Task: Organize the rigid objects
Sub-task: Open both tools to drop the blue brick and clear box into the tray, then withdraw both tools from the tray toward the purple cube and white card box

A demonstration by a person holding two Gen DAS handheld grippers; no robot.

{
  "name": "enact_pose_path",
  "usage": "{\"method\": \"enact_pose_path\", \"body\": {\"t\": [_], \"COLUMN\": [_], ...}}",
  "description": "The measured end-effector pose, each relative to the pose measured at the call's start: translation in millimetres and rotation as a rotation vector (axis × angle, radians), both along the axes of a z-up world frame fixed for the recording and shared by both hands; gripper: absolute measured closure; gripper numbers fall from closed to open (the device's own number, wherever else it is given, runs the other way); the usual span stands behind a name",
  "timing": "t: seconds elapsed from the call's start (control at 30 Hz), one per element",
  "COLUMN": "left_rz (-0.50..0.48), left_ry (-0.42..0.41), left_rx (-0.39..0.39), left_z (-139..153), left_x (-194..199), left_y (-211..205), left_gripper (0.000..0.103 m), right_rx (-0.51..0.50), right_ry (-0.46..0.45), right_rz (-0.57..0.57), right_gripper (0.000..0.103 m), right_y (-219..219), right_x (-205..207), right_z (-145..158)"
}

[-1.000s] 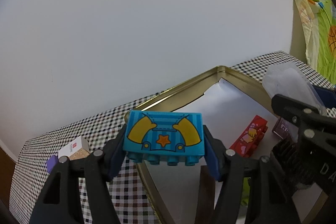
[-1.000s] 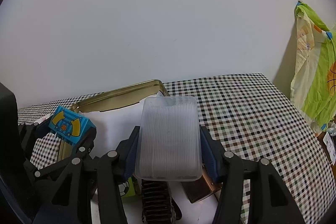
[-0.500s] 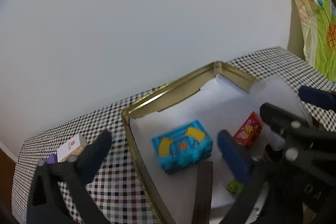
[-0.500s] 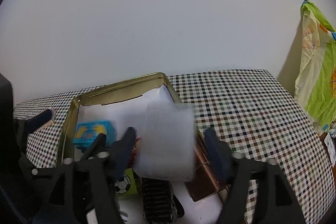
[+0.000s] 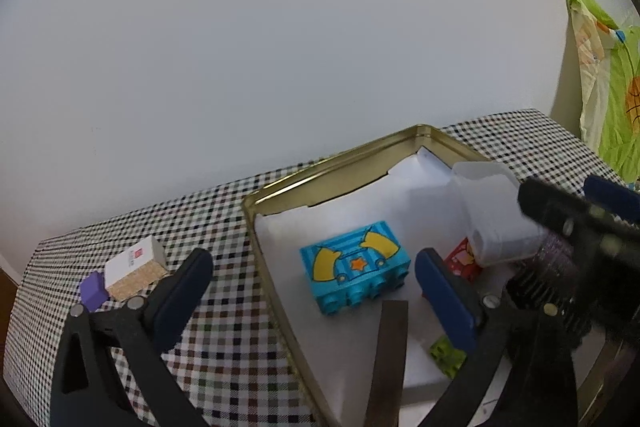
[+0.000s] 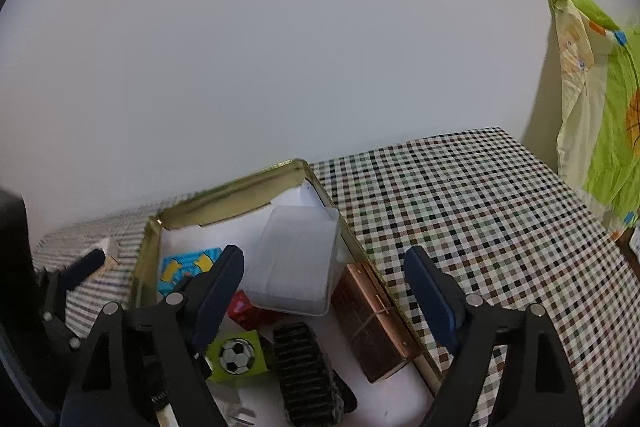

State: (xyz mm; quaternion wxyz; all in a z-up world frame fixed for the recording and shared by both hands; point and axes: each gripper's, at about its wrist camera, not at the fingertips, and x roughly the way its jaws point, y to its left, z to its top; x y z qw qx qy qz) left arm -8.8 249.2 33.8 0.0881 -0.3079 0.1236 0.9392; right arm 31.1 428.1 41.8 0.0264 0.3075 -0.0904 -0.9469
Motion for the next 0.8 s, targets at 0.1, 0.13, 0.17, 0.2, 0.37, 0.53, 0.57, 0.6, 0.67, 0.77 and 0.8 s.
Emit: {"method": "enact_pose_path", "body": {"t": [0.1,0.13,0.17,0.2,0.37,0.53,0.57,0.6,0.67,0.77,0.8], "left_rz": [0.029,0.038,0.042,0.052,0.097,0.126,0.127,0.128,0.128,0.130,0.131], "left_ry": [0.010,0.006,0.005,0.006,0.015,0.044,0.052,0.061,0.075,0.091,0.093], "left_rx": [0.014,0.024,0.034,0.046,0.120,0.153,0.158,0.164,0.169,0.172,0.173], "left_z": [-2.9,-3.7,-3.5,-2.8,-1.6,-0.7,0.3,1.7,2.7,3.1,3.5], "left_x": [8.7,11.7,13.6,16.2,30.7,27.8,27.9,28.9,28.7,29.4,30.6], "left_y": [-11.1,-16.0,-19.9,-24.1,-47.0,-57.1,-57.7,-59.1,-60.6,-61.6,-62.2], "left_gripper": [0.001,0.000,0.001,0.001,0.001,0.001,0.001,0.001,0.001,0.001,0.001], "right_rx": [-0.012,-0.014,-0.016,-0.015,0.035,0.095,0.092,0.088,0.111,0.136,0.142], "right_ry": [0.036,0.051,0.066,0.080,0.148,0.240,0.246,0.253,0.268,0.327,0.357], "right_rz": [-0.011,-0.015,-0.019,-0.023,-0.042,-0.096,-0.098,-0.091,-0.096,-0.135,-0.152], "right_gripper": [0.019,0.019,0.019,0.019,0.019,0.019,0.019,0.019,0.019,0.019,0.019], "right_y": [2.3,2.7,2.6,1.9,-4.5,-16.4,-17.8,-19.2,-22.5,-23.7,-23.9], "right_x": [6.0,8.1,10.5,12.7,24.7,38.5,40.5,42.1,46.2,59.0,64.2], "right_z": [5.3,7.2,8.7,10.0,16.5,17.1,16.3,15.8,13.0,11.2,11.2]}}
